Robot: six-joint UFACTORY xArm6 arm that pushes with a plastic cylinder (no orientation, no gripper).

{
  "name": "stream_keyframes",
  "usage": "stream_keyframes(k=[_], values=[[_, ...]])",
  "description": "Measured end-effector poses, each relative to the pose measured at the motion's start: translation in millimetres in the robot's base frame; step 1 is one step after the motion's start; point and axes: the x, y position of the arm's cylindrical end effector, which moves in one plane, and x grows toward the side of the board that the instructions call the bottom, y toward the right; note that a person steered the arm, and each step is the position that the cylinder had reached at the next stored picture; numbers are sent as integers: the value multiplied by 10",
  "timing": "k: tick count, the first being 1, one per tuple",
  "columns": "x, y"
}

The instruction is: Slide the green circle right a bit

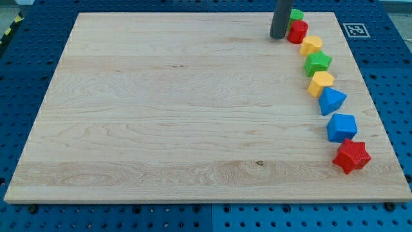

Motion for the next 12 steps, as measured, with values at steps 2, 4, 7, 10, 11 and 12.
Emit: stream_keyframes(k=[2,4,7,10,11,12], values=[[0,69],[16,189],[-252,-217],[-437,-273],[-437,-231],[-437,-187]])
